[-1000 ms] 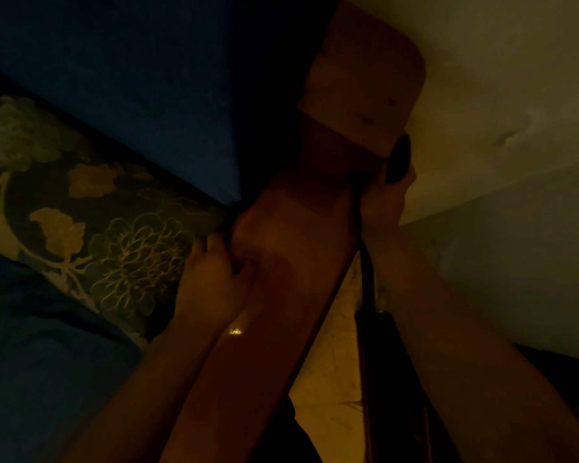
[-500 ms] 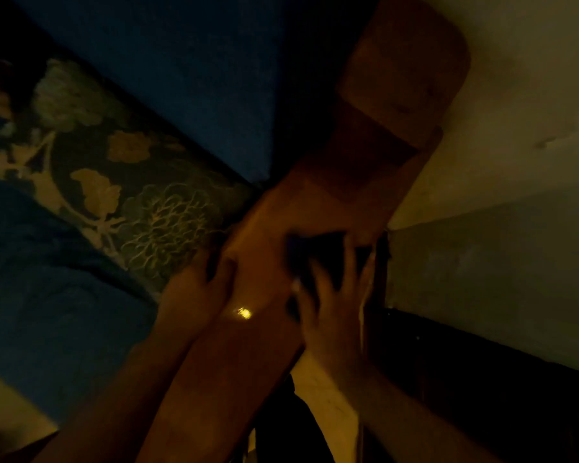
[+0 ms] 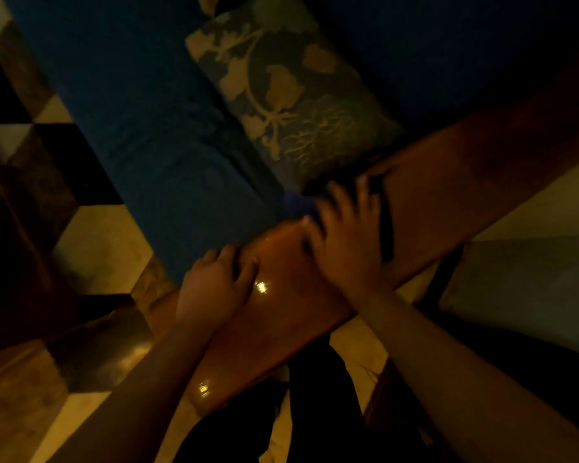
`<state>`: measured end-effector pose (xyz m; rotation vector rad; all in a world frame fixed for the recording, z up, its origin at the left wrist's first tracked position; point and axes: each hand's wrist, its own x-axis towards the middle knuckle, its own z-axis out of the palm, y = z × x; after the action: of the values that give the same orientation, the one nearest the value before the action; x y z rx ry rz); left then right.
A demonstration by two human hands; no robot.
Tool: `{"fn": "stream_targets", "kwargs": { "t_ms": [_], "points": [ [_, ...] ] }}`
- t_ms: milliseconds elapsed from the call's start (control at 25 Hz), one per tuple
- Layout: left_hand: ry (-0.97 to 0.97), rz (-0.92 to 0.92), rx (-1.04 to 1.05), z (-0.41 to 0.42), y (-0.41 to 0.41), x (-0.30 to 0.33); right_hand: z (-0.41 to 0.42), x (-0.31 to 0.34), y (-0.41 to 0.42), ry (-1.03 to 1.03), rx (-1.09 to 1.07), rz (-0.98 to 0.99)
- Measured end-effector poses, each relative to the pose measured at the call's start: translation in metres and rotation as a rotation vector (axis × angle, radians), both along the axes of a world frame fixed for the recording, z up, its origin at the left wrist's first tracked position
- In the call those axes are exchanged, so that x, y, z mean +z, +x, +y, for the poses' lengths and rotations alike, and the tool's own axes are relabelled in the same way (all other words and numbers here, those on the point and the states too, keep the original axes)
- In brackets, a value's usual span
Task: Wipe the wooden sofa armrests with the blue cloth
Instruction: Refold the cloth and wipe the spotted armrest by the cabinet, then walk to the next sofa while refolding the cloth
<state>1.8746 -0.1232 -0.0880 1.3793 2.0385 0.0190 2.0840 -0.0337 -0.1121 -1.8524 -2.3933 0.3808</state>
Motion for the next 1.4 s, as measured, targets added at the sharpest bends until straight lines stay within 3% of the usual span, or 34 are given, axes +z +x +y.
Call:
{"fn": "stream_targets", "kwargs": {
  "t_ms": [80, 120, 160, 240, 320, 440, 560, 640, 760, 840, 1040, 1080, 1120, 1240, 1280, 1400],
  "points": [
    [0.028, 0.076, 0.021, -0.042, -0.030, 0.006, -0.039, 0.005, -0.018, -0.014, 0.541, -0.021],
    [0.033, 0.096, 0.043, -0.059, -0.042, 0.006, -0.022, 0.008, -0.015, -0.009, 0.658, -0.057],
    [0.035, 0.100, 0.076, -0.073, -0.052, 0.006, 0.007, 0.008, -0.013, -0.002, 0.644, -0.150],
    [0.036, 0.022, 0.179, -0.093, -0.064, 0.006, 0.067, 0.014, -0.020, -0.108, 0.322, -0.418],
    [0.077, -0.153, 0.342, -0.106, -0.066, 0.004, 0.083, 0.018, -0.043, -0.224, 0.060, -0.564],
    [0.118, -0.418, 0.590, -0.124, -0.063, 0.010, 0.003, 0.017, -0.113, -0.195, 0.164, -0.366],
    [0.093, -0.884, 1.086, -0.140, -0.062, 0.019, -0.124, 0.004, -0.154, -0.001, 0.315, -0.111],
    [0.038, -1.023, 1.309, -0.142, -0.062, 0.020, -0.178, -0.004, -0.147, 0.004, 0.473, -0.050],
    [-0.002, -1.015, 1.348, -0.152, -0.051, 0.026, -0.187, -0.006, -0.087, 0.015, 0.827, -0.114],
    [0.026, -1.043, 1.382, -0.156, -0.040, 0.027, -0.152, -0.005, -0.043, 0.041, 0.847, -0.143],
    [0.079, -0.953, 1.435, -0.156, -0.023, 0.022, -0.077, -0.001, -0.036, -0.006, 0.112, -0.087],
    [0.087, -0.929, 1.435, -0.156, -0.021, 0.019, -0.088, -0.001, -0.053, 0.014, 0.073, -0.089],
    [0.094, -0.906, 1.433, -0.156, -0.018, 0.018, -0.107, -0.001, -0.068, 0.034, 0.143, -0.104],
    [0.098, -0.892, 1.474, -0.162, -0.007, 0.017, -0.166, -0.005, -0.077, 0.024, 0.756, -0.025],
    [0.068, -0.927, 1.501, -0.166, -0.004, 0.019, -0.176, -0.004, -0.077, -0.011, 0.865, 0.031],
    [0.003, -1.036, 1.595, -0.187, 0.005, 0.033, -0.196, 0.010, -0.090, -0.205, 0.873, 0.161]
  ]
}}
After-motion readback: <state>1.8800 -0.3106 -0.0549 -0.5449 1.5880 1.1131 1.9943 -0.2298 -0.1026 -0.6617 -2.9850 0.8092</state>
